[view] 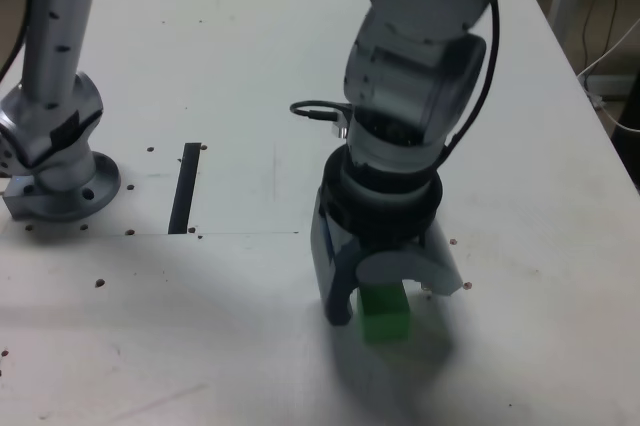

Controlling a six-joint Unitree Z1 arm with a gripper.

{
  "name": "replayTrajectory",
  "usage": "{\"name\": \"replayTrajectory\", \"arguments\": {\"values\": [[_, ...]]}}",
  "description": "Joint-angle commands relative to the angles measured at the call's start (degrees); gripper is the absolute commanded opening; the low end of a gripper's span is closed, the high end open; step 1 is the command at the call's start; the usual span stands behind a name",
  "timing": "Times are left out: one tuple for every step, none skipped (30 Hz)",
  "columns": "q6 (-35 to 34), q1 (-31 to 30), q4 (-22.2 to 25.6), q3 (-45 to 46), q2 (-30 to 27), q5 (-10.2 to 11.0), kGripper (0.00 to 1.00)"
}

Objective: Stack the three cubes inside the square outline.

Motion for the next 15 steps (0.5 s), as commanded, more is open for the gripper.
{"name": "replayTrajectory", "arguments": {"values": [[-0.16,0.00,-0.07,-0.42,0.70,-0.27,0.85],[-0.23,0.00,-0.06,-0.48,0.93,-0.42,0.83],[-0.29,0.00,-0.06,-0.49,1.13,-0.57,0.82],[-0.37,0.00,-0.06,-0.48,1.29,-0.69,0.79],[-0.45,0.00,-0.04,-0.47,1.42,-0.79,0.77],[-0.53,0.00,-0.04,-0.47,1.51,-0.88,0.74],[-0.58,0.00,-0.04,-0.49,1.57,-0.96,0.71],[-0.61,0.00,-0.04,-0.54,1.60,-1.02,0.68],[-0.64,0.00,-0.05,-0.59,1.60,-1.04,0.65],[-0.66,0.00,-0.05,-0.64,1.58,-1.05,0.61],[-0.67,0.00,-0.06,-0.70,1.57,-1.08,0.58],[-0.68,0.00,-0.09,-0.76,1.56,-1.11,0.54],[-0.68,0.00,-0.17,-0.82,1.54,-1.13,0.52],[-0.68,0.00,-0.38,-0.85,1.53,-1.17,0.49],[-0.67,0.00,-0.61,-0.83,1.52,-1.18,0.48]]}}
